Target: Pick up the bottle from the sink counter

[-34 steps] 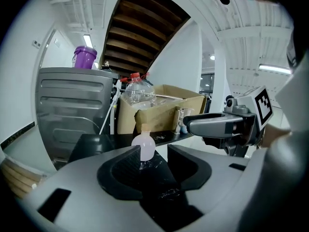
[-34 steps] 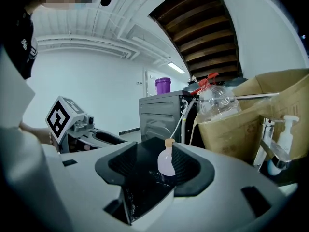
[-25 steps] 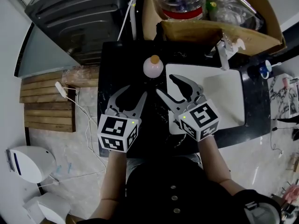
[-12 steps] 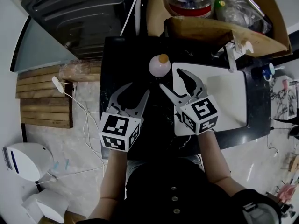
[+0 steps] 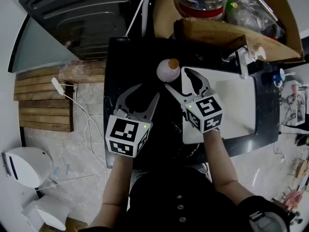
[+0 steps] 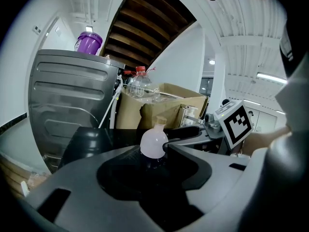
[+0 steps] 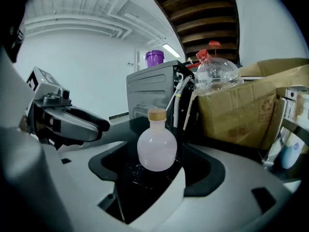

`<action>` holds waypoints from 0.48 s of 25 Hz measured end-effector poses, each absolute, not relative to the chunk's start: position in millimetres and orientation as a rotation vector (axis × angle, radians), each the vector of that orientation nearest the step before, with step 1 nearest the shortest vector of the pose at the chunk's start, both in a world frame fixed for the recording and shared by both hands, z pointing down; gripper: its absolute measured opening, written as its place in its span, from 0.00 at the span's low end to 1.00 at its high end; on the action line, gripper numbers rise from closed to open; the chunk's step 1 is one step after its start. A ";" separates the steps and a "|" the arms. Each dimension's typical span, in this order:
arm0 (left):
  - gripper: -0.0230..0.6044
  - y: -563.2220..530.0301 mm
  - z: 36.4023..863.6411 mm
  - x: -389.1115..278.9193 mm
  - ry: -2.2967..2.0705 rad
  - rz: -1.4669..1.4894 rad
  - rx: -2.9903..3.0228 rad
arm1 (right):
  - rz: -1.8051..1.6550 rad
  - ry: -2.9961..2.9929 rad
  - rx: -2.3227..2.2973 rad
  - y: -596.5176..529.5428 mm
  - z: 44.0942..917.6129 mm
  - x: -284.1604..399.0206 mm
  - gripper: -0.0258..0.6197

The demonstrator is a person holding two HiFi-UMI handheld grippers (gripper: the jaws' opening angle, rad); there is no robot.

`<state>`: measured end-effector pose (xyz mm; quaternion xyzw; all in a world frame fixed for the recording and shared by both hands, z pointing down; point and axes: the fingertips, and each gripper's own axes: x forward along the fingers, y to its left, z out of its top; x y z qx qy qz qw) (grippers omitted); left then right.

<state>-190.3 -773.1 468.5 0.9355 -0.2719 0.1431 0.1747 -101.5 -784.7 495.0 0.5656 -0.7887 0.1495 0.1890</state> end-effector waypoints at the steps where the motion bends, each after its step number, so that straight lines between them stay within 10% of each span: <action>1: 0.31 -774.0 469.2 -189.4 -0.766 0.404 2.652 | 0.417 -2.212 1.579 -786.7 498.0 -102.1 0.56; 12: 0.32 -780.0 476.3 -188.2 -0.745 0.392 2.641 | 0.470 -2.199 1.551 -808.9 518.1 -106.5 0.64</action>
